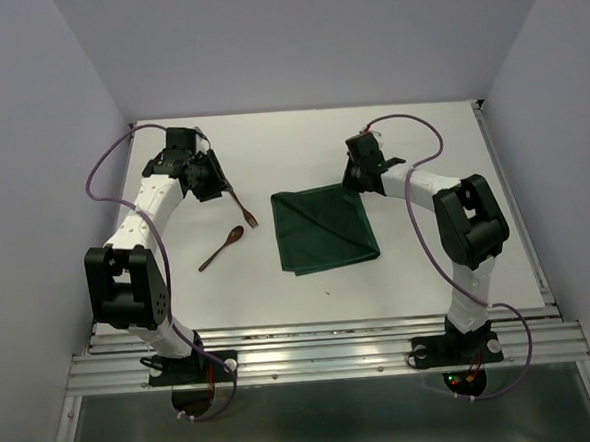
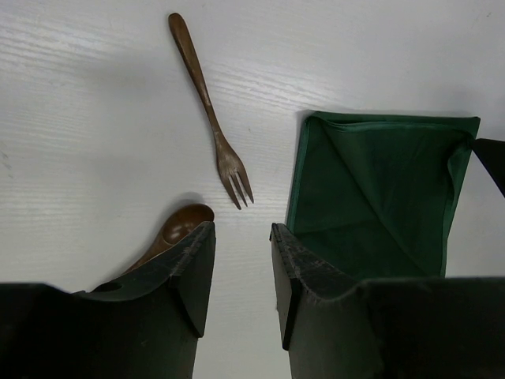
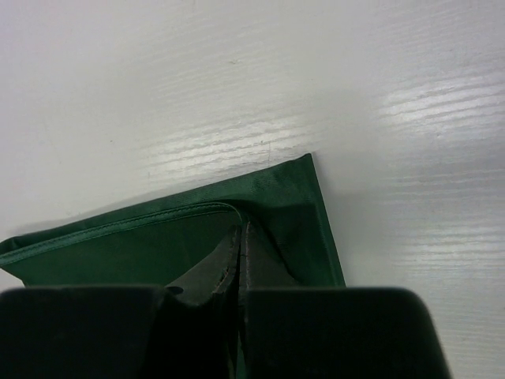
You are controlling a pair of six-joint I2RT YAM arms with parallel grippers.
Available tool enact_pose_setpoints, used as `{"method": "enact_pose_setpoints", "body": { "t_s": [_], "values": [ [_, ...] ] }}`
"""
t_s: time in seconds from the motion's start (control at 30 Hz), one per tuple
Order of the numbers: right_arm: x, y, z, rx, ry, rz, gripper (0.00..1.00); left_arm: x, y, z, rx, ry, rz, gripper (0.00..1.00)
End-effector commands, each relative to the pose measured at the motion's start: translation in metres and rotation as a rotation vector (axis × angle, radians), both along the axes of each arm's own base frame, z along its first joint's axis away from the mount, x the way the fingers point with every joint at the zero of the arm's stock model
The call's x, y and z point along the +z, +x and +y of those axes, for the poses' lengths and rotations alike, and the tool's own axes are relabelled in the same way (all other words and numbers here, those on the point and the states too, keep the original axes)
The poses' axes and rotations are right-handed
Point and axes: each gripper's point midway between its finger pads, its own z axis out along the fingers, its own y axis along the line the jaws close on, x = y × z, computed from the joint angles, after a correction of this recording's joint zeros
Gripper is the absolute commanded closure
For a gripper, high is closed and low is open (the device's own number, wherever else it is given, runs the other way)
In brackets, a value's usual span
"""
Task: Fold the napkin into a case and place the utensils inside
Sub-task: Fold the top corner of the square-folded napkin at the center of the board.
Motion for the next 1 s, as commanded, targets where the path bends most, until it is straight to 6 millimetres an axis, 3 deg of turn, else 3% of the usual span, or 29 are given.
{"method": "enact_pose_setpoints", "body": {
  "t_s": [0.0, 0.4, 0.47, 0.5, 0.53, 0.63, 0.8, 0.87, 0.9, 0.93, 0.97],
  "values": [
    [0.026, 0.026, 0.002, -0.014, 0.006, -0.098, 0.99, 0.002, 0.003, -0.006, -0.025, -0.007, -0.018, 0.55],
    [0.02, 0.031, 0.004, -0.001, -0.004, -0.091, 0.98, -0.001, 0.002, -0.013, -0.041, -0.01, -0.009, 0.55],
    [0.021, 0.03, 0.003, -0.004, -0.006, -0.095, 0.88, 0.0, 0.002, -0.016, -0.049, -0.011, -0.011, 0.55],
    [0.023, 0.029, 0.003, -0.004, -0.005, -0.096, 0.75, 0.0, 0.004, -0.018, -0.054, -0.011, -0.013, 0.55],
    [0.025, 0.029, 0.002, -0.007, -0.005, -0.1, 0.7, 0.0, 0.004, -0.022, -0.061, -0.013, -0.012, 0.55],
    [0.034, 0.026, -0.001, -0.017, -0.004, -0.116, 0.54, 0.002, 0.007, -0.037, -0.092, -0.019, -0.012, 0.55],
    [0.062, 0.016, -0.008, -0.034, 0.013, -0.162, 0.52, 0.003, 0.016, -0.078, -0.163, -0.037, -0.023, 0.55],
    [0.063, 0.007, -0.01, -0.025, 0.016, -0.154, 0.53, 0.003, 0.02, -0.091, -0.19, -0.047, -0.025, 0.56],
    [0.072, 0.002, -0.01, -0.019, 0.033, -0.168, 0.55, 0.003, 0.025, -0.103, -0.208, -0.049, -0.027, 0.57],
    [0.065, -0.009, -0.009, -0.003, 0.043, -0.14, 0.56, 0.002, 0.028, -0.11, -0.217, -0.052, -0.03, 0.6],
    [0.072, -0.016, -0.009, 0.001, 0.066, -0.145, 0.59, -0.007, 0.032, -0.115, -0.224, -0.05, -0.013, 0.62]
  ]
}}
